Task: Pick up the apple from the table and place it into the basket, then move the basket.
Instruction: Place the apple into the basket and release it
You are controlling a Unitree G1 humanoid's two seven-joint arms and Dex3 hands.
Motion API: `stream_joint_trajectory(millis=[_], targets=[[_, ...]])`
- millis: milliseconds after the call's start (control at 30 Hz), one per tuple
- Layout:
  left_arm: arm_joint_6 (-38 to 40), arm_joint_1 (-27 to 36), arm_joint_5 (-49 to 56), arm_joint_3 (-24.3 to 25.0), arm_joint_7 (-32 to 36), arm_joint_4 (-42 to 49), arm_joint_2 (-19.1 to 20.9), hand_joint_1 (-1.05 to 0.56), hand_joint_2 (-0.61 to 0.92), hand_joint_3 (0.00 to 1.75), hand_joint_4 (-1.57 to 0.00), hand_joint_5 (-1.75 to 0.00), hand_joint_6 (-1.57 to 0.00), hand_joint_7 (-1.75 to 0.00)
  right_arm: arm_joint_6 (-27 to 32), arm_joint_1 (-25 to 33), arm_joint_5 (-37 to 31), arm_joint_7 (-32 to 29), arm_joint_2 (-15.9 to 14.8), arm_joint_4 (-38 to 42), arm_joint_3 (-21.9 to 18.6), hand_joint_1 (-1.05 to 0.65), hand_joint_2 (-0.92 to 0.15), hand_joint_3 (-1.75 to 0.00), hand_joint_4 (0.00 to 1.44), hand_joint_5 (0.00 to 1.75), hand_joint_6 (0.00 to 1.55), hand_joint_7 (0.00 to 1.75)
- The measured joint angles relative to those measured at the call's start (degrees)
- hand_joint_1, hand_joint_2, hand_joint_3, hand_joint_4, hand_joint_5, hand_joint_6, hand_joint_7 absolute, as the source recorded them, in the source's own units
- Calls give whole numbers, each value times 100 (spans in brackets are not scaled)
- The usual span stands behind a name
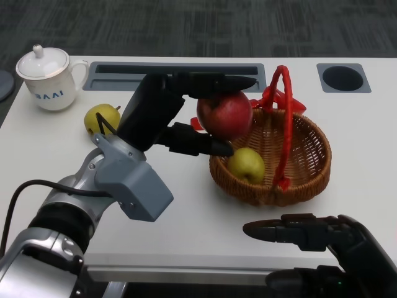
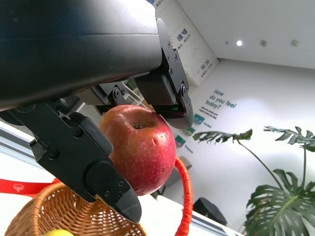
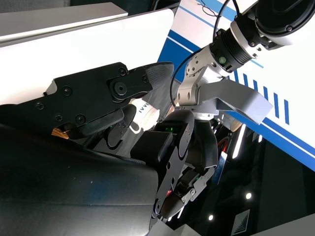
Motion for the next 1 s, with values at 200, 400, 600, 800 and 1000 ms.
stream_joint_trajectory(millis=[200, 400, 600, 800, 1000], targets=[[-8, 0, 50, -1, -56, 226, -205, -4, 76, 1, -126, -7, -115, 0, -37, -3, 10, -2, 3, 58, 0, -53, -92, -1, 92, 0, 84, 0], [39, -1, 230, -73, -47, 460, -356, -7, 78, 1, -126, -5, -113, 0, -35, -3, 90, -2, 5, 54, 2, -51, -91, 0, 93, 0, 85, 0], [100, -2, 144, -61, -333, 685, -447, -39, 74, 1, -64, 0, -58, 0, -27, 9, 100, -2, 6, -12, 6, -51, -91, 0, 92, 0, 84, 0], [318, -59, 80, -106, -1088, 715, -412, -70, 75, 1, -10, 0, -9, 0, -26, 48, 163, 0, 12, -26, 32, -50, -91, 0, 92, 0, 84, 0], [544, -95, 84, -175, -1234, 683, -398, -90, 77, 1, 0, 0, 0, 0, -25, 106, 185, 0, 14, -33, 37, -50, -91, 0, 93, 0, 84, 0]])
